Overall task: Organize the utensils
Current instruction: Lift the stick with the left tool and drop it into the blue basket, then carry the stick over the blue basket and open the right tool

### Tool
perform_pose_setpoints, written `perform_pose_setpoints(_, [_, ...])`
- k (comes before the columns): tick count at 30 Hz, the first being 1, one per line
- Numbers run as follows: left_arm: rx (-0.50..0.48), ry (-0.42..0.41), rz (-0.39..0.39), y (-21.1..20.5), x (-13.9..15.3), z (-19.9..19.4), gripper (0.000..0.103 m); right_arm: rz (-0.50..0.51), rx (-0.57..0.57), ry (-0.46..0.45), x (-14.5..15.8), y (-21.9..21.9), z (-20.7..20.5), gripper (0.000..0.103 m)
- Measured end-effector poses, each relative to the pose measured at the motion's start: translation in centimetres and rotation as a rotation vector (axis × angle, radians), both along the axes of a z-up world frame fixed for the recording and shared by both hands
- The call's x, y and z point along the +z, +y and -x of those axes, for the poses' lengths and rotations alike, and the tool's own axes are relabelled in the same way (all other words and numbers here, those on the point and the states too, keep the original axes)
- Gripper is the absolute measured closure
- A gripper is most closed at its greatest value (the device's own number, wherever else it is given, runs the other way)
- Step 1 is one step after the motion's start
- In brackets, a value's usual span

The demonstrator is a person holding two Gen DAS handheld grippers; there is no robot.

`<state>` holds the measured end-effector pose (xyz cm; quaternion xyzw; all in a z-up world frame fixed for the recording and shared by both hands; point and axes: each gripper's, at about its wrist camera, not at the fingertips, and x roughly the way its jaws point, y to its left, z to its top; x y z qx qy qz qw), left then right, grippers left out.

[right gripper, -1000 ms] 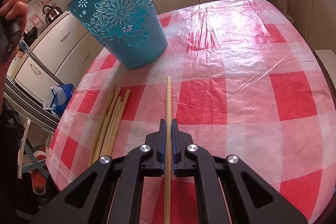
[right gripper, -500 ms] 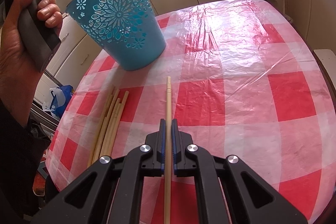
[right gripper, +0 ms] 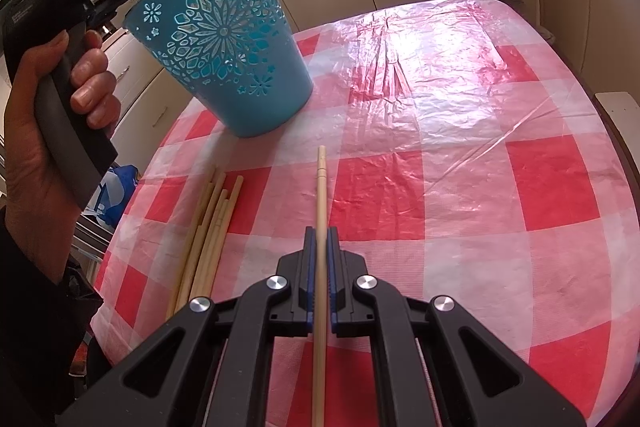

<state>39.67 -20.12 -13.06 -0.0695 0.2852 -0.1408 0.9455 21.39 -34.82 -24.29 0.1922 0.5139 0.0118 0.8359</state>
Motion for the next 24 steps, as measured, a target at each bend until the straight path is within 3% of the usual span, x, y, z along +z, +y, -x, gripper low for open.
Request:
perform_pose_setpoints(3, [0.015,0.002,0.004,1.3,0.3,1.1,0.089,-0.001,-0.005,-0.016,0.3,-0.1,0.2,0.097])
perform_pose_setpoints(7, [0.081,-0.005,0.008,4.3,0.5,3.8,0.05,-0.014,-0.032,-0.06,1.1,-0.7,0.7,0.097])
perform_pose_setpoints(8, [0.093,-0.005,0.006,5.1,0.5,4.5,0.047,-0.014,-0.041,-0.073,1.4,-0.8,0.9,0.097])
perform_pose_setpoints(11, [0.096,0.028,0.0,7.3,-0.5,6.8,0.047,-0.031,-0.068,-0.119,2.8,-1.0,1.5,0.097])
perform_pose_setpoints(16, [0.089,0.099,-0.022,9.4,-3.0,9.6,0.044,-0.049,-0.066,-0.305,8.3,0.0,1.1,0.097])
perform_pose_setpoints(24, [0.109,0.234,0.052,11.9,-7.5,11.6,0.043,-0.024,-0.055,-0.561,16.6,2.1,-7.2,0.097])
